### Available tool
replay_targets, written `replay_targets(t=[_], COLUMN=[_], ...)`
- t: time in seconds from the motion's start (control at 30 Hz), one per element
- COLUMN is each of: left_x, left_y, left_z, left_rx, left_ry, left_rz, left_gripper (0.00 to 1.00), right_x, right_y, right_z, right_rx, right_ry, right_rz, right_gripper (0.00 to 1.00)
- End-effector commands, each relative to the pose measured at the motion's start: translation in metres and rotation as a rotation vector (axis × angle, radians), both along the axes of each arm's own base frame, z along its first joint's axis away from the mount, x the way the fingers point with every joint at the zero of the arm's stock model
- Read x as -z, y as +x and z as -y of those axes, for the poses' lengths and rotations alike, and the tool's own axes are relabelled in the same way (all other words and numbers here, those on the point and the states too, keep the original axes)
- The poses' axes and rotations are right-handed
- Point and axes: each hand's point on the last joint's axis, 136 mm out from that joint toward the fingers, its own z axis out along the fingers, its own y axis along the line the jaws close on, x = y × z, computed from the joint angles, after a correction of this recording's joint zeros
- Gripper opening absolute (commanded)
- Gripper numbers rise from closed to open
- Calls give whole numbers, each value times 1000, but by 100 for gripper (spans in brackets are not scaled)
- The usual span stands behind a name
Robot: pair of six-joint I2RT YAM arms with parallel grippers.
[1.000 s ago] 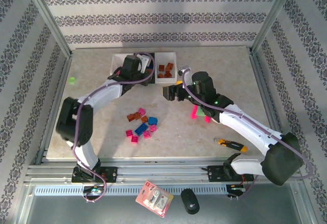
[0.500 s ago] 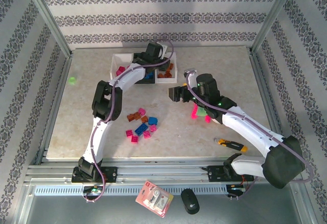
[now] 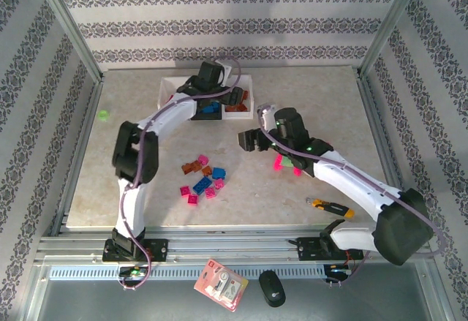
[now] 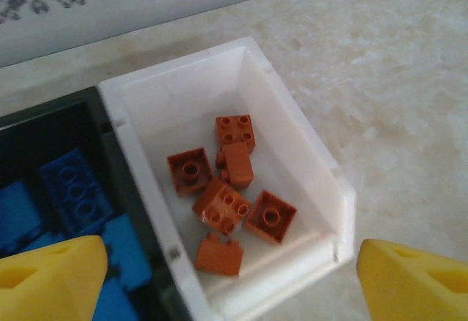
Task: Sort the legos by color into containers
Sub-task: Place the lego in the container, then pick up the lego from the center of the table.
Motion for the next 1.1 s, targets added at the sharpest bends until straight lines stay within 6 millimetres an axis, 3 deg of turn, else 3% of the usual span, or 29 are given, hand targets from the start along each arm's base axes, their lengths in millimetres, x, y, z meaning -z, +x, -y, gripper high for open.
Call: replay_targets(t=[0.0, 0.27, 0.43, 0.6, 0.8, 1.07], left_x=[-46, -51, -47, -46, -49, -41], left_y=[-18, -89, -137, -178, -206, -211], left_z=[-25, -117, -184, -230, -257, -267], left_rx=[-61, -260, -418, -522, -561, -568], left_ry=[-46, -70, -82, -73, -31, 16], left_rz=[97, 56, 5, -7, 3, -22], left_gripper=[93, 100, 99, 99, 99, 99], right_x=[0, 25, 52, 81, 117, 157], right_y=[-4, -22, -40, -55, -45, -36], right_z=[-20, -86, -137, -175, -200, -219], right_rx=[-71, -275, -451, -691, -827, -890], right_ry=[-59, -161, -234, -290, -418, -507], right_rz=[30, -24, -69, -125, -113, -97], right_gripper=[86, 87, 88, 89, 88, 78])
